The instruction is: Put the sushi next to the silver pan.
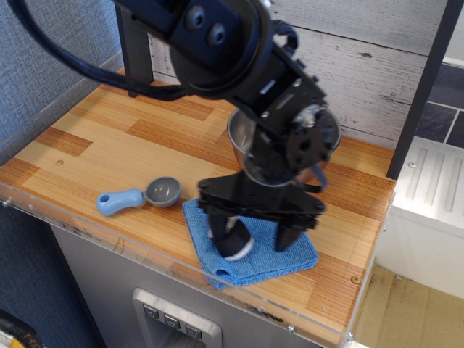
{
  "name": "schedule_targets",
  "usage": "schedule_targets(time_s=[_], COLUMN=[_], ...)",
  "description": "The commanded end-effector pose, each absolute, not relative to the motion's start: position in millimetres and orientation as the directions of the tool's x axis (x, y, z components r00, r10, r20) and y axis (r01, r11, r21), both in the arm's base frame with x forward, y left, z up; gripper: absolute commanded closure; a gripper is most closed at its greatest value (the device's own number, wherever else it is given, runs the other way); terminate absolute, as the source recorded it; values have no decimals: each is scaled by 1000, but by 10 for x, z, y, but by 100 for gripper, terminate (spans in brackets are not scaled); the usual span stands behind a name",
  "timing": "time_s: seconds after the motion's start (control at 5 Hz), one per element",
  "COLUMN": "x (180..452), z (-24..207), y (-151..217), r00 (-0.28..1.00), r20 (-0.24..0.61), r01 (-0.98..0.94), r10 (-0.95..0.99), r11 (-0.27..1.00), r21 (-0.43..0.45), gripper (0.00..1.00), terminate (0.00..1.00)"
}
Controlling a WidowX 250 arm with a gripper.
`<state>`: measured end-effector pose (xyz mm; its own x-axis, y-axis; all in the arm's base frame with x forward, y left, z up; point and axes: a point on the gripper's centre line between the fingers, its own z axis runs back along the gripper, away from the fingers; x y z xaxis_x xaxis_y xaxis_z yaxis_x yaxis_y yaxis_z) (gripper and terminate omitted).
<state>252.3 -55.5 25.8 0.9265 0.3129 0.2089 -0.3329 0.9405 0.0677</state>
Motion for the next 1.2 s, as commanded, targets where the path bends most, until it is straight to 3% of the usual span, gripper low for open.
schedule_targets(time_s=[0.0,0.2,0.8,1.0], x=[2459,2444,2440,2475], z=[237,206,260,383], y=[-435,-437,-546,-678], r00=[922,921,926,928], r20=[208,212,208,234], r01=[-350,-350,-336,-314], r10=[328,327,314,291], r11=[933,933,939,947], r21=[81,82,79,65], gripper=[0,100,100,100], terminate=[0,0,0,0])
